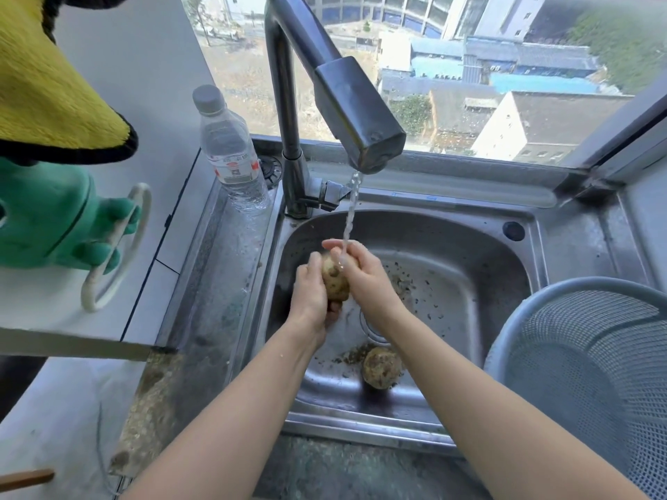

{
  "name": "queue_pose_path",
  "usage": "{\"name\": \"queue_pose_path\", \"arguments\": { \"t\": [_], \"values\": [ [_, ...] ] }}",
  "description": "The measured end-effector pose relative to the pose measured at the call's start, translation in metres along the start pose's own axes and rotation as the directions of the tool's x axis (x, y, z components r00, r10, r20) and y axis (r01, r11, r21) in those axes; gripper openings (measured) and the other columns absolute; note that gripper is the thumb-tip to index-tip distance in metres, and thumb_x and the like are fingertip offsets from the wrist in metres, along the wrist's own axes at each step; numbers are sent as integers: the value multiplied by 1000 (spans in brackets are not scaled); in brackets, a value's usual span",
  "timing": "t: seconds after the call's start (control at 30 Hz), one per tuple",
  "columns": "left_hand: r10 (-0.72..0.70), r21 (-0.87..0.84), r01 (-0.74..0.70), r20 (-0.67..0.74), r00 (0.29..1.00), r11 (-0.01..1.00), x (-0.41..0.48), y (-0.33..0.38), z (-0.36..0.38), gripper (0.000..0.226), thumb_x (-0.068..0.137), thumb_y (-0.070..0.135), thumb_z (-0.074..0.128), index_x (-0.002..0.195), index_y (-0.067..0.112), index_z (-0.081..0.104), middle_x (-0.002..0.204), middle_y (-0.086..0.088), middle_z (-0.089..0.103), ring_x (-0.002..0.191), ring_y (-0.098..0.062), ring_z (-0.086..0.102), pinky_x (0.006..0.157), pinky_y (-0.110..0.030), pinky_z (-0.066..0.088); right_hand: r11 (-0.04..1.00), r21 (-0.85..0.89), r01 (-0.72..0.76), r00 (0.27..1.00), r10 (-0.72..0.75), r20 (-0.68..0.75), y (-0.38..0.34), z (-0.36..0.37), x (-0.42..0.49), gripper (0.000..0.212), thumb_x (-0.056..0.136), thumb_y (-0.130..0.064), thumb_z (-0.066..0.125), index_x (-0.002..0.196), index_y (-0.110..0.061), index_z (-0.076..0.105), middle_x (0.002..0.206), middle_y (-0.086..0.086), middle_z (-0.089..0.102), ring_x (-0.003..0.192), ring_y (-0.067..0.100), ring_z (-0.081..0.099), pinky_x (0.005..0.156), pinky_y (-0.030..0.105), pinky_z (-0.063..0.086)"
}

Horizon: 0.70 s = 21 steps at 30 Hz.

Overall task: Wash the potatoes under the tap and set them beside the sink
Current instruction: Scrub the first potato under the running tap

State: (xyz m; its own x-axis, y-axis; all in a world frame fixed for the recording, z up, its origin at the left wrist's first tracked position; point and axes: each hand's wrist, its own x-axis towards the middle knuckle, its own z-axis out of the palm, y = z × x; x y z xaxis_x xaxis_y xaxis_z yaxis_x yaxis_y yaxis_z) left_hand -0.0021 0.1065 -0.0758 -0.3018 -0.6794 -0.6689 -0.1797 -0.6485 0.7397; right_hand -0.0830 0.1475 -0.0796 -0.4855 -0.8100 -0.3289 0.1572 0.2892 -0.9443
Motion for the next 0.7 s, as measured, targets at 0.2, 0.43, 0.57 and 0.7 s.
{"name": "queue_pose_path", "arguments": {
  "t": [0.2, 0.43, 0.57, 0.7],
  "values": [
    [27, 67, -27, -9, 1000, 997, -3, -3, 3, 47, 101, 53, 32, 113, 12, 52, 85, -13, 59, 60, -19, 53, 52, -31, 41, 999, 35, 40, 991, -35, -126, -2, 5, -1, 26, 97, -22, 50, 95, -5, 69, 94, 13, 69, 87, 26, 67, 76, 41, 59],
    [-27, 51, 29, -49, 998, 998, -3, 2, -1, 46, 104, 48, 25, 116, 15, 54, 82, -13, 62, 61, -22, 54, 61, -38, 45, 999, 1, 42, 989, -42, 145, -1, -8, -7, 25, 93, -14, 64, 117, -10, 62, 101, 3, 65, 92, 13, 65, 80, 29, 57],
    [48, 96, -44, -47, 998, 994, -6, 0, 8, 41, 104, 46, 28, 111, 12, 50, 82, -9, 57, 58, -16, 51, 51, -28, 41, 999, 9, 33, 992, -31, -125, -6, 2, -1, 18, 97, -20, 55, 94, -7, 68, 86, 3, 67, 83, 18, 64, 73, 37, 57],
    [-42, 35, 45, -63, 997, 998, 0, 3, 1, 51, 105, 48, 24, 120, 11, 55, 86, -15, 62, 65, -23, 55, 65, -38, 45, 1000, 20, -6, 986, 3, 165, 0, -10, -5, 32, 86, -19, 71, 117, -14, 62, 104, 8, 67, 94, 18, 66, 83, 34, 59]
  ]
}}
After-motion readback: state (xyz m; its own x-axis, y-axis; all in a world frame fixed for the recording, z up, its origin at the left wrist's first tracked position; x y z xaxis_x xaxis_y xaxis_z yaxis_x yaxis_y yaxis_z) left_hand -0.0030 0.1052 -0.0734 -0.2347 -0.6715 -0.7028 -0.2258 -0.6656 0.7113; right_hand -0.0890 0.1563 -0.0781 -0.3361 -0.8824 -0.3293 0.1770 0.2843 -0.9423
